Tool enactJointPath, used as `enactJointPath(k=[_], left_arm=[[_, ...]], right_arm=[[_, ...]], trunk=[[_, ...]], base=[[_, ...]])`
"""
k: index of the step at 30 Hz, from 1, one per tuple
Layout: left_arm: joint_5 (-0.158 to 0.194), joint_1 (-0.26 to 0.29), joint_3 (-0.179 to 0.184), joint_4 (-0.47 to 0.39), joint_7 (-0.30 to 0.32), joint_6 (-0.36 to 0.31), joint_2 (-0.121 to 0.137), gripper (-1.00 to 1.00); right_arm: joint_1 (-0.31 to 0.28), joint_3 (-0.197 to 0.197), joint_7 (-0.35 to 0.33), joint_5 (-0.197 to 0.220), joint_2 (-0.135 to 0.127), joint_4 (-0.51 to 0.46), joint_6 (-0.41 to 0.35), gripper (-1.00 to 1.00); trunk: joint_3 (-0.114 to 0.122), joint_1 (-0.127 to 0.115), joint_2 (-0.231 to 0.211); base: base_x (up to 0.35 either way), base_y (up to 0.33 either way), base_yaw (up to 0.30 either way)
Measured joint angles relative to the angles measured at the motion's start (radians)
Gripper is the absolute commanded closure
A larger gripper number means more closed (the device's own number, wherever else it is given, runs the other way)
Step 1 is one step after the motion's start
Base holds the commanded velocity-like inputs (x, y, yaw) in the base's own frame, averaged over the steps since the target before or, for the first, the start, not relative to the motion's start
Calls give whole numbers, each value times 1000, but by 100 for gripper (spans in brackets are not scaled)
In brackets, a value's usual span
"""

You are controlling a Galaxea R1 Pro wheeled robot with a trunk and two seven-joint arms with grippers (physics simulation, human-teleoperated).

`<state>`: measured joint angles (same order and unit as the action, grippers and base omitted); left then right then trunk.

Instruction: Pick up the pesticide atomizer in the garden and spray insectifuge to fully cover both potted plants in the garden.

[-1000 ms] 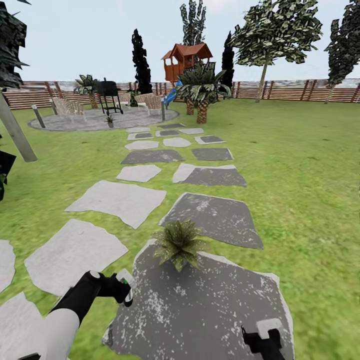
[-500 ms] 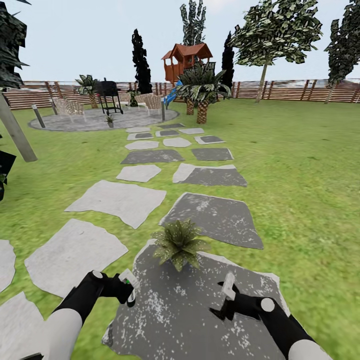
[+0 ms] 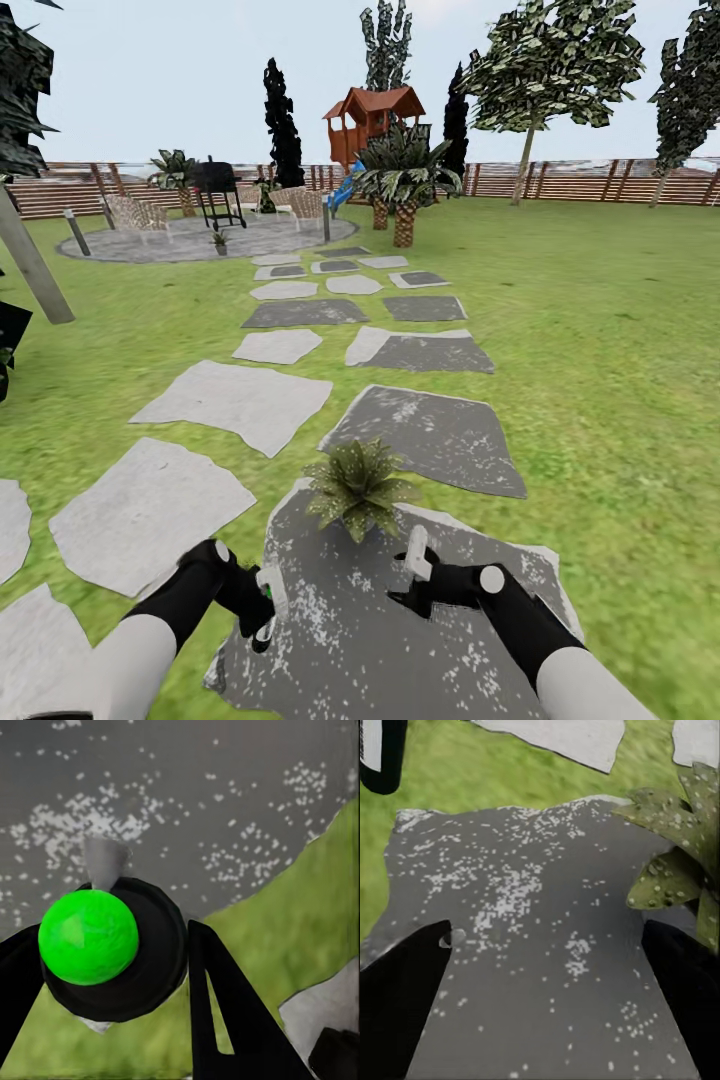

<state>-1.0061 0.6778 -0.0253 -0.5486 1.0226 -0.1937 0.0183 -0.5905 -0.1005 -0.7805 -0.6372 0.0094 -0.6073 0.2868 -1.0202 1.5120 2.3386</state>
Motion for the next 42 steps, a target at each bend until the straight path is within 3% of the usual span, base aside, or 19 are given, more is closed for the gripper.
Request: enactJointPath(k=[2,4,7,12,18,23,26,30,37,40,42], left_arm=[[-16,0,40,0,22,0,0,100],[-24,0,54,0,28,0,-3,100],[-28,0,56,0,26,0,-15,100],[-23,0,120,2,-20,-2,-65,100],[-17,0,128,96,-135,1,-99,100],[-6,0,126,100,-151,6,-127,100],[22,0,125,96,-150,8,-139,100],[102,0,128,95,-142,14,-140,100],[126,3,127,88,-109,54,-141,100],[186,9,128,85,-106,60,-139,100],[203,10,130,84,-100,61,-139,100]], right_arm=[[-12,0,-1,-11,9,1,-19,100],[-15,0,-7,-14,22,0,-50,100],[-19,0,-101,-13,38,-24,-92,100],[-21,0,-139,-12,72,-72,-139,100],[-23,0,-141,-12,84,-74,-142,100],[-23,0,-141,-12,94,-73,-142,100],[-23,0,-141,-12,94,-71,-142,100],[-23,0,-141,-13,95,-71,-142,100],[-23,0,-139,-15,93,-65,-141,100],[-23,-1,-139,-15,93,-65,-141,100],[-23,-1,-139,-16,93,-64,-140,100]], trunk=[[0,0,0],[0,0,0],[0,0,0],[0,0,0],[0,0,0],[0,0,0],[0,0,0],[0,0,0],[0,0,0],[0,0,0],[0,0,0]], base=[[0,0,0],[0,0,0],[0,0,0],[0,0,0],[0,0,0],[0,0,0],[0,0,0],[0,0,0],[0,0,0],[0,0,0],[0,0,0]])
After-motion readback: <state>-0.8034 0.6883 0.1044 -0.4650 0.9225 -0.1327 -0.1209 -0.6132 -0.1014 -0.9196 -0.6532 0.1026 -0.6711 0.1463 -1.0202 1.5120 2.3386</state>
